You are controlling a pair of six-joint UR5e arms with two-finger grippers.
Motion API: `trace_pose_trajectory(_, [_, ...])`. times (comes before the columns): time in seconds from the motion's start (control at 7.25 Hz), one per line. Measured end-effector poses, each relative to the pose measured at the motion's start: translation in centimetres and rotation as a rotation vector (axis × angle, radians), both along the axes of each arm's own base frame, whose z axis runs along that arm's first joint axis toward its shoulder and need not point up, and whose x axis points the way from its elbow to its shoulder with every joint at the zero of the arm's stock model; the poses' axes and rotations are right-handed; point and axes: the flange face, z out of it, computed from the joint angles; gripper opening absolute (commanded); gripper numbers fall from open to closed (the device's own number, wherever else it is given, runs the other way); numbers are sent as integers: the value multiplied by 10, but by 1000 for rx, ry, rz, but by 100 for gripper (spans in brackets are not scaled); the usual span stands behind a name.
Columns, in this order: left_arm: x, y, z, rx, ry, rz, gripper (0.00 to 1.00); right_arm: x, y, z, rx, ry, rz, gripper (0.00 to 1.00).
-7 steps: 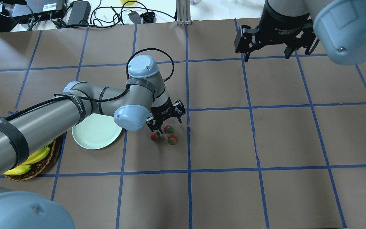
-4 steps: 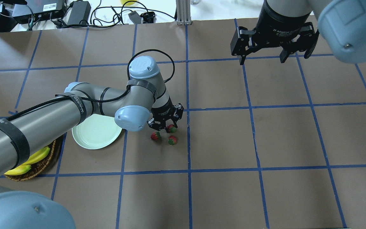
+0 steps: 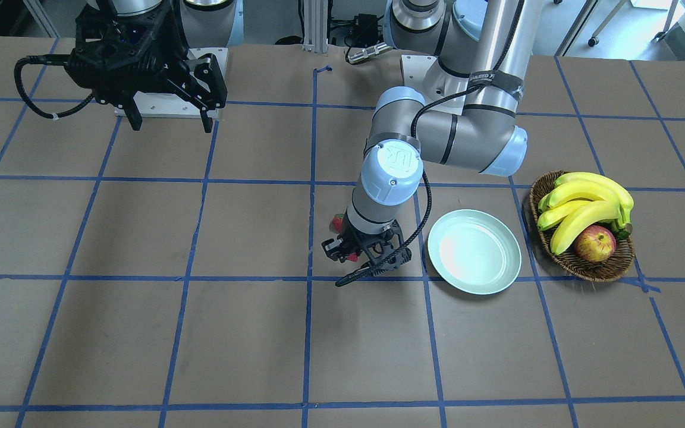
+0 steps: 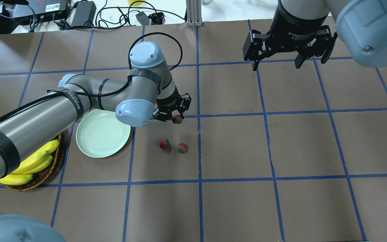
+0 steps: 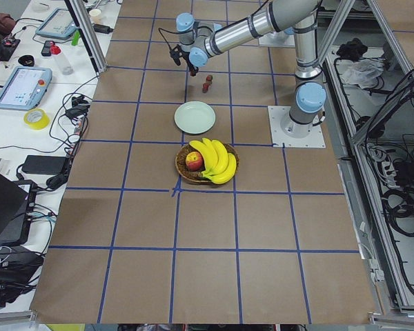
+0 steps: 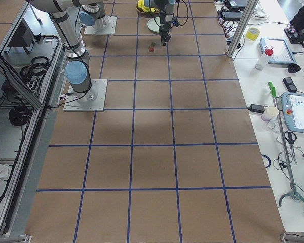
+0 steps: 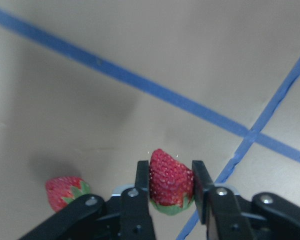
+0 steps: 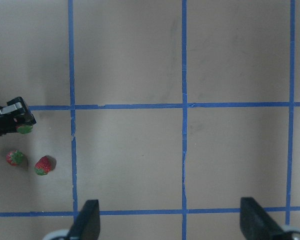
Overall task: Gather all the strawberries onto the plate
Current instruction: 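Lift the strawberry with the left gripper over the plate and release it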
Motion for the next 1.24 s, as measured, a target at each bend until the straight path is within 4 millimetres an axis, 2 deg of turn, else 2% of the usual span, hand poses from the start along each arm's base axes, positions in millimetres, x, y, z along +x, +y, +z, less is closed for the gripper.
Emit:
trace_pose_trajectory(0.14, [31, -14, 13, -7, -24, -27, 0, 0, 0, 0, 1, 1, 0, 100])
trace_pose_trajectory(0.28, [73, -25, 22, 2, -42, -52, 0, 0, 0, 0, 1, 1, 0, 100])
trace_pose_trajectory(0.55, [146, -30, 29, 45, -78, -139, 0, 0, 0, 0, 1, 1, 0, 100])
trace_pose_trajectory(0.83, [206, -13, 4, 137, -45, -276, 3, 0, 0, 0, 1, 0, 0, 100])
trace_pose_trajectory(0.97, [227, -1, -11, 175, -21, -301, 96, 0, 0, 0, 2, 0, 0, 100])
trace_pose_trajectory(1.24, [239, 10, -23, 199, 4, -299, 100, 0, 0, 0, 2, 0, 0, 100])
